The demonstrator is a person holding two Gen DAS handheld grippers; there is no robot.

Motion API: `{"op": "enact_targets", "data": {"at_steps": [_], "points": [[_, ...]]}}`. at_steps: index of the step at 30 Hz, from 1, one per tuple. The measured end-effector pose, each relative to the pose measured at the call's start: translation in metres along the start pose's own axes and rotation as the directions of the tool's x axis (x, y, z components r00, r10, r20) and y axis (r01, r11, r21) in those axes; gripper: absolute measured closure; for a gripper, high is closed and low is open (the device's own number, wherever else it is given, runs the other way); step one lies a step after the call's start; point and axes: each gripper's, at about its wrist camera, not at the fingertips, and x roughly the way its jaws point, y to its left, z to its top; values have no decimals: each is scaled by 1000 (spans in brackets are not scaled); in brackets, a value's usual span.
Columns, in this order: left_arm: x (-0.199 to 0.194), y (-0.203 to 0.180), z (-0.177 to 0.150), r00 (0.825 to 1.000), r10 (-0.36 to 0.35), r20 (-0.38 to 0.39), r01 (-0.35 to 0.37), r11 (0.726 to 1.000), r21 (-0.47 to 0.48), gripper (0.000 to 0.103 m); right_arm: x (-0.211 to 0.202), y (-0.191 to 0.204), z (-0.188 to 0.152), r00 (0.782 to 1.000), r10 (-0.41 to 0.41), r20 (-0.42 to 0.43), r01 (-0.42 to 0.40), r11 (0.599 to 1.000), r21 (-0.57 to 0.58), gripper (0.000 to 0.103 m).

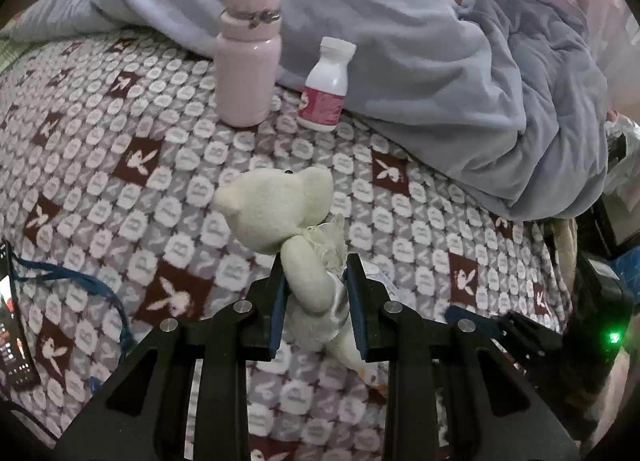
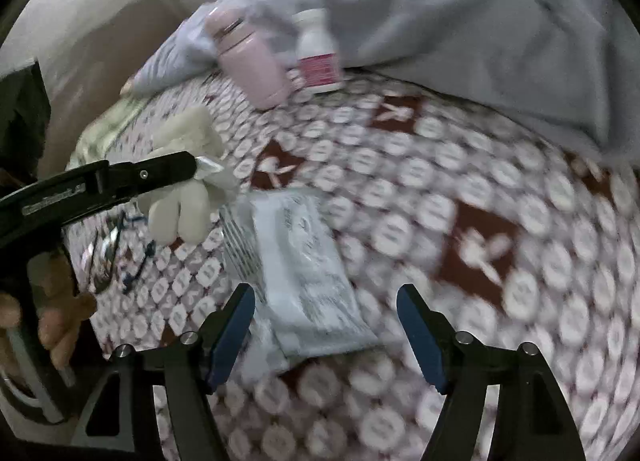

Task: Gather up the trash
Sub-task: 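Grasp the cream plush bear with the left tool while the right tool grasps the white snack packet, then carry both items to the cream bucket and open both tools to drop them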

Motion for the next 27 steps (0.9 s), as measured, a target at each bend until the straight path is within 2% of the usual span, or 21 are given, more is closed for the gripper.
{"op": "enact_targets", "data": {"at_steps": [2,6,8,11,15,20,27], "points": [[2,6,-2,1000,-11,-3,11,1000,-15,78,14,9,5,999,28,-37,-30,999,-34,32],[1,11,-2,1000,-17,-2,17,1000,-26,78,38,18,-1,996,-5,-86,-2,996,-88,32],[-6,15,-2,1000,-18,14,18,999,-33,78,37,22,-6,998,-47,-52,40,990,-132,53],[-18,21,-2,999,-25,43,28,998,-62,78,21,9,-15,999,-17,-29,14,996,-87,59],[-18,13,-13,999,-30,32,32,998,-57,78,-10,-7,-29,998,-54,25,55,997,-54,59],[-21,-18,-30,999,-36,32,36,999,8,78,-47,-25,-49,990,-120,72,121,992,-19,59],[-21,-71,-54,998,-49,25,46,993,113,78,-96,-61,-71,974,-176,140,165,982,86,59]]}}
